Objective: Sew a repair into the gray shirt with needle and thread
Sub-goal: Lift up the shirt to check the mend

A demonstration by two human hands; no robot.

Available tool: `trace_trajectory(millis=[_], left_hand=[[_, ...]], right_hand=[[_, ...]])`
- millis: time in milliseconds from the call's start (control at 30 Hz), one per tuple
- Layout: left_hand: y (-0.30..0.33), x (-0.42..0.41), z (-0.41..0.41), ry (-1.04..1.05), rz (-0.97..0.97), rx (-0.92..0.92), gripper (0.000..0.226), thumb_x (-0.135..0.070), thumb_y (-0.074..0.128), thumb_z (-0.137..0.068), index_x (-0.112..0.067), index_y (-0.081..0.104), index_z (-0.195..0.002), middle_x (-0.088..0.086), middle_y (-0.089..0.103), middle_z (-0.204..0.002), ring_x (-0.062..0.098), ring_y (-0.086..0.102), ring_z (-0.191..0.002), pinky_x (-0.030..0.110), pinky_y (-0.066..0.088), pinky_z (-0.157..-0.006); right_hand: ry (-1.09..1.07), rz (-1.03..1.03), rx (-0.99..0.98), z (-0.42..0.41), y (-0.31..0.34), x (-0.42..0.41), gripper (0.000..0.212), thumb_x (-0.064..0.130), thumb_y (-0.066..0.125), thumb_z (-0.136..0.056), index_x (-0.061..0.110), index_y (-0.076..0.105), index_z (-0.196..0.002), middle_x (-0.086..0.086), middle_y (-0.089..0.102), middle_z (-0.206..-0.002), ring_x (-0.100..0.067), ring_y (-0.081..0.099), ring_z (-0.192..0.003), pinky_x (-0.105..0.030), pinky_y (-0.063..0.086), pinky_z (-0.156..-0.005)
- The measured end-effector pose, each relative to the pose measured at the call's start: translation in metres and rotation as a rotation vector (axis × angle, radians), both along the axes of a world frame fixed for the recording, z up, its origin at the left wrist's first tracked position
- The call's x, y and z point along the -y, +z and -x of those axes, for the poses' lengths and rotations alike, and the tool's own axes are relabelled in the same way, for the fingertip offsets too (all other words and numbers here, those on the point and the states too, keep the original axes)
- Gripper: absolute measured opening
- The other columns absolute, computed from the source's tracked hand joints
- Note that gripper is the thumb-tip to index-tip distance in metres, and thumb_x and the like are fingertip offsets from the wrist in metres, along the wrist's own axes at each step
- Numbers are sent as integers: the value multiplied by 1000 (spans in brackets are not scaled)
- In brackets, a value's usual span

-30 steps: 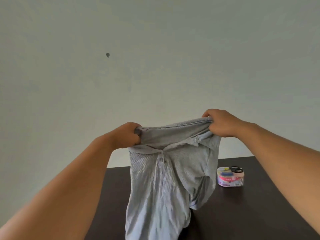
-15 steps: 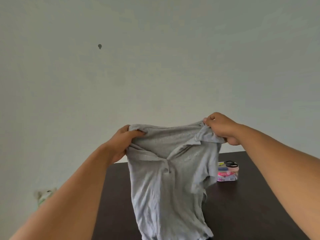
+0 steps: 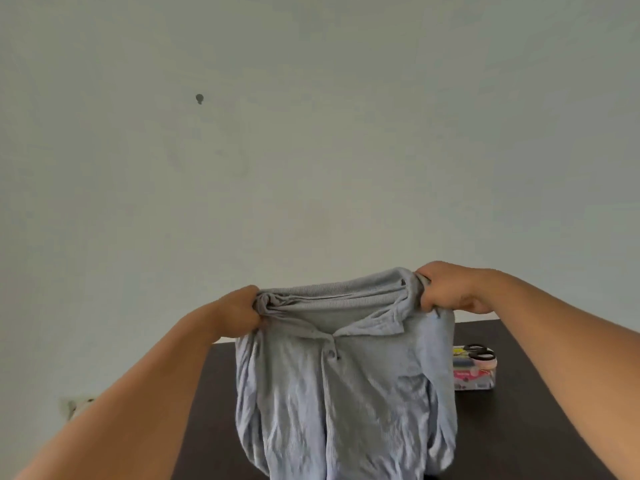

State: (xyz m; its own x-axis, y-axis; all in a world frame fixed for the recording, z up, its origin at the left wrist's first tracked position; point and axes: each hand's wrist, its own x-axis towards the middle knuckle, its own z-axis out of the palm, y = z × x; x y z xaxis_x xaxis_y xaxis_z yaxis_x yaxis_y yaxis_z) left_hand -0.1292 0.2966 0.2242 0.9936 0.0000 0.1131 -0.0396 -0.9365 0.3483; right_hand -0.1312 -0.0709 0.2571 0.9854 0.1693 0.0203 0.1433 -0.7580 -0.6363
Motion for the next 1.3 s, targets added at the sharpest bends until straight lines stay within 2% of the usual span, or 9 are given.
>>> trace_trajectory(millis=[100, 233, 300, 400, 567, 667, 900, 1133, 1300], left_hand=[[2, 9, -4, 179, -172, 28, 20, -39, 51, -91, -28, 49, -108, 11, 48, -120, 35, 47, -118, 48, 41, -103], [6, 32, -1, 218, 362, -114, 16, -30, 47, -95, -23, 56, -106, 5, 60, -97, 22, 55, -71, 33, 50, -65], [10, 42, 1, 153, 610, -125, 20, -25, 46, -96, -20, 62, -108, 5, 66, -100, 24, 58, -71, 34, 53, -60], [16, 57, 2, 68, 1052, 48, 25, 6, 38, -96, -6, 60, -99, 15, 60, -84, 27, 55, -68, 40, 55, -68], [24, 66, 8, -97, 1606, 288, 41, 19, 28, -76, -7, 53, -94, 6, 47, -76, 21, 41, -68, 39, 47, -73], [27, 69, 18, -231, 1667, 188, 44, 14, 26, -78, -3, 61, -99, 10, 60, -88, 24, 55, -80, 38, 51, -81], [25, 73, 29, -254, 1569, -96, 44, 5, 27, -84, 1, 68, -95, 12, 73, -84, 23, 72, -72, 30, 61, -72], [13, 83, -6, -18, 1421, -182, 33, 9, 27, -87, 4, 60, -90, 13, 68, -75, 28, 67, -72, 36, 59, -72], [26, 90, -46, -7, 1488, -14, 31, 7, 34, -90, 1, 62, -98, 15, 65, -95, 26, 67, -83, 35, 59, -80]], right_hand=[[-145, 359, 197, -15, -1, -3, 14, 5, 48, -89, 12, 50, -77, -10, 54, -89, -21, 48, -73, -31, 39, -63], [-425, 519, 315, -16, -2, -22, 32, 11, 49, -94, 19, 54, -124, -12, 48, -128, -35, 51, -116, -41, 46, -92], [-395, 312, 244, -21, 1, -31, 32, 6, 50, -94, 10, 55, -125, -15, 56, -116, -33, 57, -101, -35, 47, -78], [-341, -351, 139, -29, 3, -41, 20, 1, 47, -95, 4, 56, -112, -17, 58, -94, -28, 53, -75, -35, 49, -64], [-169, -957, 29, -11, 18, -70, 31, 4, 37, -99, 8, 59, -120, -34, 65, -108, -44, 66, -104, -55, 51, -88], [-94, -1051, -7, -3, 27, -77, 35, 10, 32, -100, 4, 64, -114, -21, 67, -85, -36, 68, -84, -56, 55, -88], [-55, -876, -194, -7, 15, -73, 33, 23, 44, -102, 9, 66, -81, -9, 68, -78, -21, 65, -71, -30, 51, -60], [-204, -752, -232, -29, -9, -79, 32, 19, 39, -102, 6, 68, -97, -14, 69, -96, -26, 65, -82, -33, 53, -69], [-260, -868, -63, -61, 6, -79, 35, 24, 39, -101, 12, 62, -125, -15, 67, -120, -28, 65, -110, -42, 52, -100]])
